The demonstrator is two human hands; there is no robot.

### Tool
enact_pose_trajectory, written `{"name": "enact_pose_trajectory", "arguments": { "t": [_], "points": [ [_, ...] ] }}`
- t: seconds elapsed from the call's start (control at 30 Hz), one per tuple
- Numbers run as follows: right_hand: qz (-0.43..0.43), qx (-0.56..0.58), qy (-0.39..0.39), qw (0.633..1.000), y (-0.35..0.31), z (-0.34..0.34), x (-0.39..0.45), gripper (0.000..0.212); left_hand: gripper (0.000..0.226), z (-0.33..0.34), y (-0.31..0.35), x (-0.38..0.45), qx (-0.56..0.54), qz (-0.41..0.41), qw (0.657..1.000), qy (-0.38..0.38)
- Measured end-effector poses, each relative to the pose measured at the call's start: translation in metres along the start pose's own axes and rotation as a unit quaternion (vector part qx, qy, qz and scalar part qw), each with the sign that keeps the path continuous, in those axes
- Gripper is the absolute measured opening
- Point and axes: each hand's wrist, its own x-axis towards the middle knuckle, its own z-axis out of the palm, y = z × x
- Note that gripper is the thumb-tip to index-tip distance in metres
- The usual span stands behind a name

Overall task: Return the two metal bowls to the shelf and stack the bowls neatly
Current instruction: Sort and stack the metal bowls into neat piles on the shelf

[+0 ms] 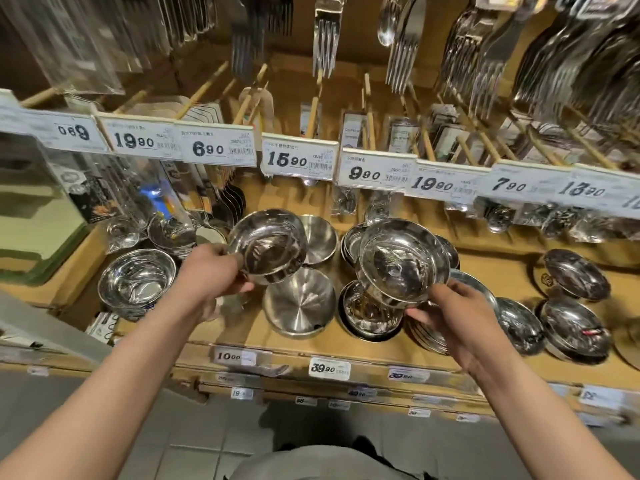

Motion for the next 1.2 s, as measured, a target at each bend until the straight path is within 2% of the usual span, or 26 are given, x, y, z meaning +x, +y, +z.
{"name": "enact_pose_trajectory", "arguments": {
  "t": [0.17,0.27,0.37,0.47,0.6,0.9,1.1,1.2],
  "points": [
    [0.002,-0.007,0.009,1.000,0.010,-0.008,-0.002,0.026,0.008,-0.011,-0.003,-0.012,-0.024,0.011,0.999,0.019],
    [0.014,-0.009,0.015,1.000,0.020,-0.007,-0.008,0.025,0.010,-0.011,-0.012,-0.013,-0.033,0.008,0.999,0.012],
    [0.033,0.004,-0.012,0.999,0.031,-0.003,-0.022,0.022,0.009,0.000,-0.018,-0.014,-0.025,0.011,1.000,-0.006],
    [0.021,-0.003,-0.013,1.000,0.034,-0.007,-0.032,0.019,0.010,0.015,-0.021,-0.015,-0.011,0.012,1.000,-0.021],
    [-0.017,-0.020,0.028,0.999,0.027,-0.026,-0.043,0.016,0.008,0.035,-0.019,-0.016,0.011,0.011,0.999,-0.038],
    [-0.045,0.036,0.095,0.994,0.013,-0.073,-0.068,0.010,0.009,0.089,-0.012,-0.028,0.014,-0.014,0.991,-0.134],
    [-0.074,0.046,0.127,0.988,0.008,-0.092,-0.074,0.010,0.018,0.105,-0.016,-0.034,0.057,0.044,0.980,-0.187],
    [-0.078,0.036,0.135,0.987,0.004,-0.095,-0.074,0.010,0.015,0.102,-0.018,-0.028,0.055,0.036,0.980,-0.187]
  ]
}}
